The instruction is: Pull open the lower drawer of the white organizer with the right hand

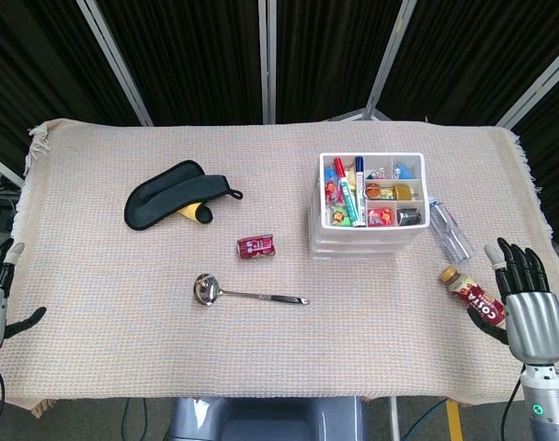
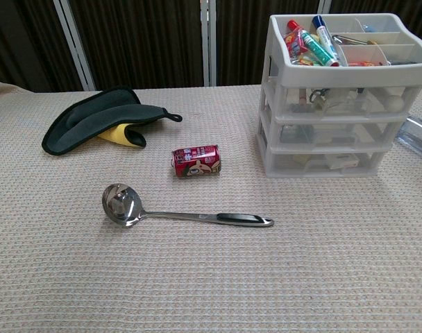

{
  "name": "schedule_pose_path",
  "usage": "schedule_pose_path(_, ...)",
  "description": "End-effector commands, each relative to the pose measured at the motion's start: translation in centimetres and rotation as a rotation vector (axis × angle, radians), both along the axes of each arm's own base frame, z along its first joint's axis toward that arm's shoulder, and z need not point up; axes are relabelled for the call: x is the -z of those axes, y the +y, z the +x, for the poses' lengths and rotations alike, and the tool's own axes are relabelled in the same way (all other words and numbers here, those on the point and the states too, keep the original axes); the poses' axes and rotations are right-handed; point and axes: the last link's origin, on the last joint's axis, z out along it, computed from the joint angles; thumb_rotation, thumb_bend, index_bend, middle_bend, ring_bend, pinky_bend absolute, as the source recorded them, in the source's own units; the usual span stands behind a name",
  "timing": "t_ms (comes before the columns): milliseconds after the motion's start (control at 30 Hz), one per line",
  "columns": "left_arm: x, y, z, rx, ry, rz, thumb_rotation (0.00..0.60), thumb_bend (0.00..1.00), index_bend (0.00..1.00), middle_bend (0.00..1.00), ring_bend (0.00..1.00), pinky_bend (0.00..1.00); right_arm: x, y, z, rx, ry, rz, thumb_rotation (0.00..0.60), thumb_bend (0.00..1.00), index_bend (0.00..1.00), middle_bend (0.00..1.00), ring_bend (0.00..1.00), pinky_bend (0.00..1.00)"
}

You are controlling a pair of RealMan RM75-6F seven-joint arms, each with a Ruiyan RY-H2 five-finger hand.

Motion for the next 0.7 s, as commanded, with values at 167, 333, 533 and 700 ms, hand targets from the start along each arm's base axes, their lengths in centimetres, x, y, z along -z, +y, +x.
schedule_pose_path(167, -0.04, 0.03, -0.02, -0.001, -0.001, 0.002, 0.600, 0.11, 0.00, 0.00, 0.00, 0.00, 0.08, -0.17, -0.01, 0.006, -0.002, 0.006, 0.600, 0.08, 0.00, 0.00, 0.00, 0.00)
schedule_pose_path(333, -0.13, 0.06, 0.05, 0.003, -0.009, 0.004, 0.600, 0.11, 0.00, 0.00, 0.00, 0.00, 0.15, -0.19, -0.15, 0.016, -0.007, 0.010, 0.600, 0.08, 0.00, 0.00, 0.00, 0.00)
schedule_pose_path(533, -0.31, 0.04, 0.06, 0.010, -0.015, 0.009, 0.600, 0.11, 0.00, 0.00, 0.00, 0.00, 0.10, -0.24, 0.01, 0.014, -0.025, 0.013, 0.600, 0.08, 0.00, 0.00, 0.00, 0.00)
schedule_pose_path(700, -0.41, 0.04, -0.04, 0.005, -0.019, 0.008, 0.600, 0.11, 0.00, 0.00, 0.00, 0.00, 0.26, -0.16, -0.06, 0.019, -0.029, 0.032, 0.600, 0.08, 0.00, 0.00, 0.00, 0.00)
